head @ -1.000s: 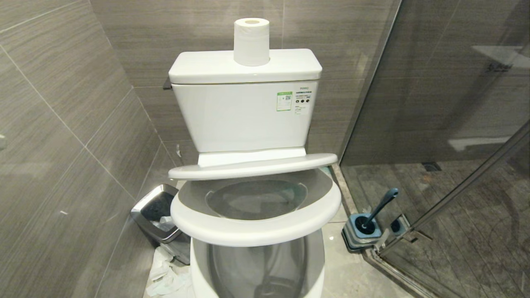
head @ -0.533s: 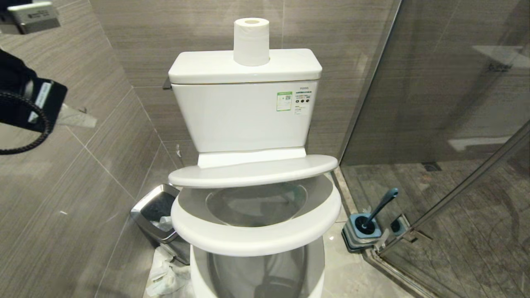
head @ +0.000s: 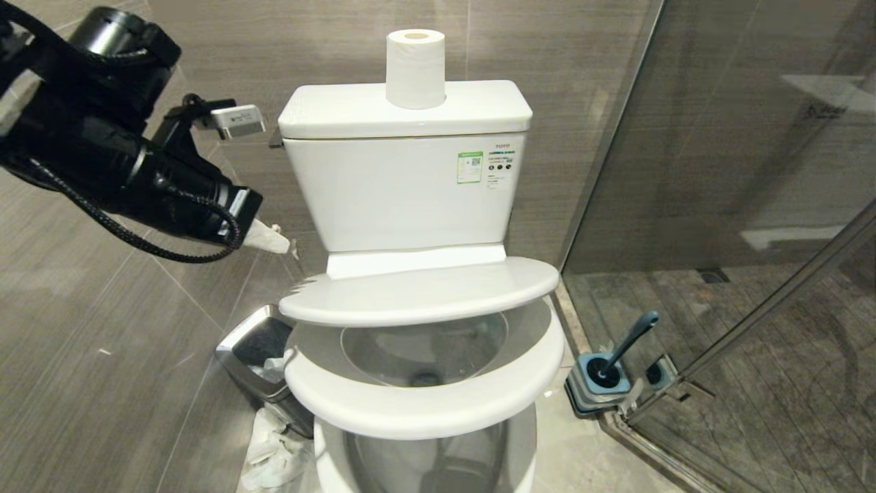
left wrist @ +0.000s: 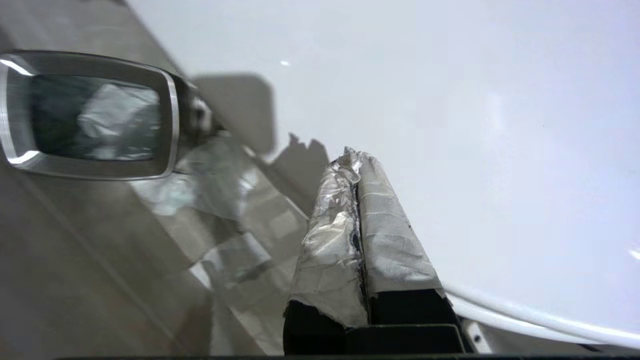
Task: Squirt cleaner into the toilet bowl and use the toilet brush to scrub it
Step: Close the toilet lid
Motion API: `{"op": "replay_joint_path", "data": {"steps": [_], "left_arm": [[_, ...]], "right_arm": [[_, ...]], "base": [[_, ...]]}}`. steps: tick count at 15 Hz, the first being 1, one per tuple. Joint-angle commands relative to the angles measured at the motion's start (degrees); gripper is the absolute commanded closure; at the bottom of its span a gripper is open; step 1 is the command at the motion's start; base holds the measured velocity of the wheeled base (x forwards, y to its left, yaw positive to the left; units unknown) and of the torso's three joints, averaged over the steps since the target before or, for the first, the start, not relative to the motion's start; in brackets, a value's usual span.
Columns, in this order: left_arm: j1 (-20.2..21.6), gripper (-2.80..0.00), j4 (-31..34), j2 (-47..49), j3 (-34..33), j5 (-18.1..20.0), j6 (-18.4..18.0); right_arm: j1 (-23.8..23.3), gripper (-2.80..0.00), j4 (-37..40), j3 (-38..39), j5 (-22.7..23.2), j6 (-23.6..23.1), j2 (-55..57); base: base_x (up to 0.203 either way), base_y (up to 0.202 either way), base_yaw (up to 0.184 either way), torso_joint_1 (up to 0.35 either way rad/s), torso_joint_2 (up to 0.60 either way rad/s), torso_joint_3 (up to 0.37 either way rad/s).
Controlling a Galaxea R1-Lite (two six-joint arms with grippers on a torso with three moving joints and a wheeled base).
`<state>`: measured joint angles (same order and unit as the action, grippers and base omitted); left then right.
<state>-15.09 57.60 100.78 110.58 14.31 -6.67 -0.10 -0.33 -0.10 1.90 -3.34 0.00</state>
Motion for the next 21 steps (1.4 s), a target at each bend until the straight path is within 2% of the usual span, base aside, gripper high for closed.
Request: {"op": "replay_joint_path", "data": {"steps": [1,4,9,12,16,21], "left_arm": [[1.1,0.0,0.3,2.9,-2.2,2.5,-0.1],[2.7,0.0,0.3,4.5,-5.3,7.1,-0.2],[4.4,0.0,0.2,7.0,-9.0,10.7,0.4],[4.5,0.0,0.0,7.2,-12.0,11.3,0.9],[4.5,0.0,-5.4,9.6,-14.3,11.3,4.3],[5.1,0.0,-9.8,11.3,-19.3,11.7,5.4]], "right_arm": [[0.0,0.0,0.0,0.0,0.0,0.0,0.1],[0.0,0.0,0.0,0.0,0.0,0.0,0.1],[0.0,0.0,0.0,0.0,0.0,-0.1,0.1],[0.0,0.0,0.0,0.0,0.0,0.0,0.1],[0.1,0.0,0.0,0.0,0.0,0.0,0.1],[0.0,0.0,0.0,0.0,0.0,0.0,0.1]], "base": [[0.0,0.0,0.0,0.0,0.0,0.0],[0.0,0.0,0.0,0.0,0.0,0.0],[0.0,0.0,0.0,0.0,0.0,0.0],[0.0,0.0,0.0,0.0,0.0,0.0],[0.0,0.0,0.0,0.0,0.0,0.0],[0.0,0.0,0.0,0.0,0.0,0.0]]}}
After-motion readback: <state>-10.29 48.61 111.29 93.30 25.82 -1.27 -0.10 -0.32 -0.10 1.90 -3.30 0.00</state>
